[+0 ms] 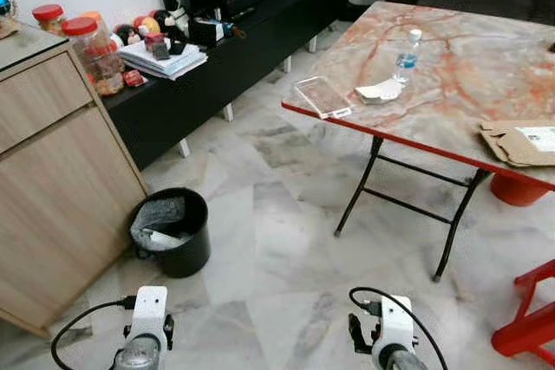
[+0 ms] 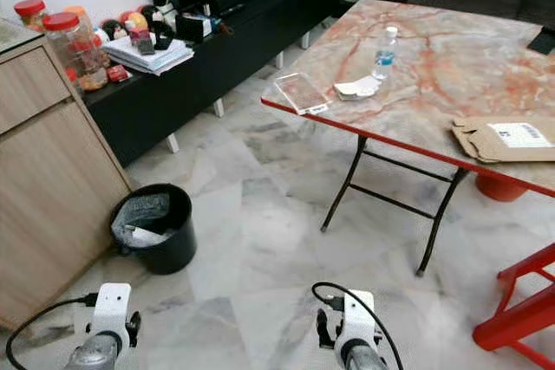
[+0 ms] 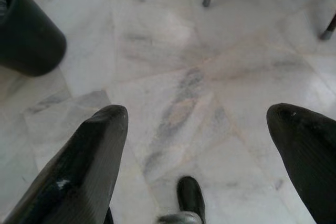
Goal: Picking trash to rubbish bin
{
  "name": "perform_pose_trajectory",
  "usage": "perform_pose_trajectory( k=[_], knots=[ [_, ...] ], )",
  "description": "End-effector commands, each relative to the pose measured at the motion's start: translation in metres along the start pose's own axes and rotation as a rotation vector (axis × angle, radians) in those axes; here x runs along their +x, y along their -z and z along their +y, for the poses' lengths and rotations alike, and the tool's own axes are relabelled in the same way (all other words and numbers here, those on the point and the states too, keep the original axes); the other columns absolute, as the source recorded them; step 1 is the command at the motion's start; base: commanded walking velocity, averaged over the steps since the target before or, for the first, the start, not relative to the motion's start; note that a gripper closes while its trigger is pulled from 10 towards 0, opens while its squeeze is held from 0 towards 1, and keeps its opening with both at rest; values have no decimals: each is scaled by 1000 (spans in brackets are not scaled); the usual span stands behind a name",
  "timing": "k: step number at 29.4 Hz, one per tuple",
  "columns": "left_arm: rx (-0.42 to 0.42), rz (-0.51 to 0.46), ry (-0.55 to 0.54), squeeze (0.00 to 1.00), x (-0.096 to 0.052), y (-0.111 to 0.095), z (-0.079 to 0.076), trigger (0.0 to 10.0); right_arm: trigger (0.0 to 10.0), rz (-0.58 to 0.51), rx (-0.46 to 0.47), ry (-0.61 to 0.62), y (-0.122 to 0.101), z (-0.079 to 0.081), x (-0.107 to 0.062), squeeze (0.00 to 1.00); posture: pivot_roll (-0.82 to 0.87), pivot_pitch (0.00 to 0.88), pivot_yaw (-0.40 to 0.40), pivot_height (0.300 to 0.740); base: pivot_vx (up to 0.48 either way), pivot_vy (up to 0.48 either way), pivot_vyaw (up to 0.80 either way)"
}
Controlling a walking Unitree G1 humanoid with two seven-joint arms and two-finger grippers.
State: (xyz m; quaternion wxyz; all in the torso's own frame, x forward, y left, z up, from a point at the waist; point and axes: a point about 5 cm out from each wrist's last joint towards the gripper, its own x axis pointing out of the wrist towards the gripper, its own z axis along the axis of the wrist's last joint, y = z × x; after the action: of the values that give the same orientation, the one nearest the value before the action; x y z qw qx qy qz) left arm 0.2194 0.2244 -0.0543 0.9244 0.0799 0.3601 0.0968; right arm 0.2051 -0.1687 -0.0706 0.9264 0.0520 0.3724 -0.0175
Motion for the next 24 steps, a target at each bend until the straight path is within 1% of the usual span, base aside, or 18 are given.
perform_pose_trajectory(
  k=[1,11,19,23,24],
  knots=[
    [-10,1,-6,0,0,-1,0,10000,10000,0,-5,1,-3,-1,1,0,-64,0,30,740,0,0,-775],
    [2,4,-3,0,0,1,1,10000,10000,-11,-6,-10,-7,2,3,0,-82,0,43,740,0,0,-769],
    [6,2,5,0,0,-1,0,10000,10000,1,-6,-4,-1,-1,0,0,-88,0,46,740,0,0,-769],
    [7,-5,15,0,1,-3,-3,10000,10000,-11,-4,-4,-3,-2,0,0,-89,0,42,740,0,0,0],
    [9,-28,32,0,2,-8,-6,10000,10000,-17,-8,-7,-5,-2,1,0,-83,0,35,740,0,0,0]
  ],
)
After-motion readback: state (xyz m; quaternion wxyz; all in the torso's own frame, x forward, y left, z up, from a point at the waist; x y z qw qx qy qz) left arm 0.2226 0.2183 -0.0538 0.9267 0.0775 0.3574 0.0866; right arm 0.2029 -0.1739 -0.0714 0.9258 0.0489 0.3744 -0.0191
